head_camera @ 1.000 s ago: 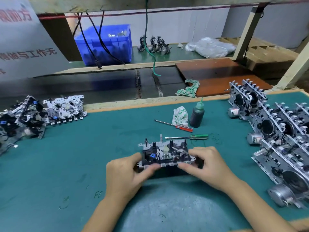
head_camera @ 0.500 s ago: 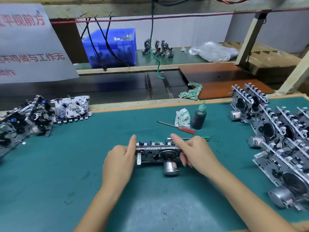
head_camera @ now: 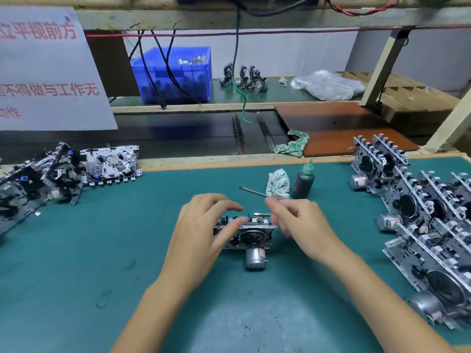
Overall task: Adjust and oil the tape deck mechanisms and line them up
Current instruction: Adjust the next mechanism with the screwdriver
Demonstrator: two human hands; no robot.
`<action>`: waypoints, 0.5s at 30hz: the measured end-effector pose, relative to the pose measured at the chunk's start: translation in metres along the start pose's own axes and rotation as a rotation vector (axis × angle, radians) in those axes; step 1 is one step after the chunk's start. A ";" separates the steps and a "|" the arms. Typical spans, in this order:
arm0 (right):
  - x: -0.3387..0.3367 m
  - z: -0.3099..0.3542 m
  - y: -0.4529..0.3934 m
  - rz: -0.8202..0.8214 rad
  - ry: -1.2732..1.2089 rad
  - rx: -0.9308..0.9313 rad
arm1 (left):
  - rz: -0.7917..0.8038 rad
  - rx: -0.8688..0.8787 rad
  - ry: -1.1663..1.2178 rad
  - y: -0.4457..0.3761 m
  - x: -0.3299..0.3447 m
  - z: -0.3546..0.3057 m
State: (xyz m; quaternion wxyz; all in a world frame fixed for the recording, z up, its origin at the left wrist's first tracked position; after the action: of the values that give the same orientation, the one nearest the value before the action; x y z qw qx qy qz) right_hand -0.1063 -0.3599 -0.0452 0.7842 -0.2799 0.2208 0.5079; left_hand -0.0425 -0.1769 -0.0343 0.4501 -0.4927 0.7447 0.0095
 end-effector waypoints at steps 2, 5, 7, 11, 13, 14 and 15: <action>0.005 -0.005 -0.001 0.070 -0.122 -0.013 | 0.025 0.016 0.064 0.001 0.004 0.000; 0.013 -0.011 -0.002 0.097 -0.278 0.051 | 0.025 -0.016 0.168 0.002 0.009 -0.001; 0.014 -0.014 -0.002 0.033 -0.350 0.005 | 0.013 -0.045 0.218 0.003 0.010 0.001; 0.019 -0.022 0.005 0.188 -0.521 -0.146 | 0.008 -0.094 0.236 0.003 0.011 0.005; 0.023 -0.026 0.007 0.205 -0.441 -0.171 | -0.005 -0.093 0.237 0.003 0.012 0.003; 0.024 -0.028 0.006 0.181 -0.423 -0.167 | -0.013 -0.094 0.242 0.003 0.012 0.003; 0.026 -0.028 0.006 0.159 -0.424 -0.161 | -0.020 -0.096 0.249 0.002 0.012 0.003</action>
State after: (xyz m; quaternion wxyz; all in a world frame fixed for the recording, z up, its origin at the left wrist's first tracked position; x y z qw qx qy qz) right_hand -0.1038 -0.3590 -0.0831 0.7458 -0.2105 0.0313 0.6313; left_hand -0.0439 -0.1835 -0.0452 0.3300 -0.5184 0.7886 -0.0206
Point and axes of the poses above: each hand's wrist, its own y-axis away from the middle knuckle, its own x-axis out of the palm, z = x × y, the point moved 2 cm from there along -y, towards the middle knuckle, and after that the axes turned 7 degrees about -x, right-handed, at the moved point
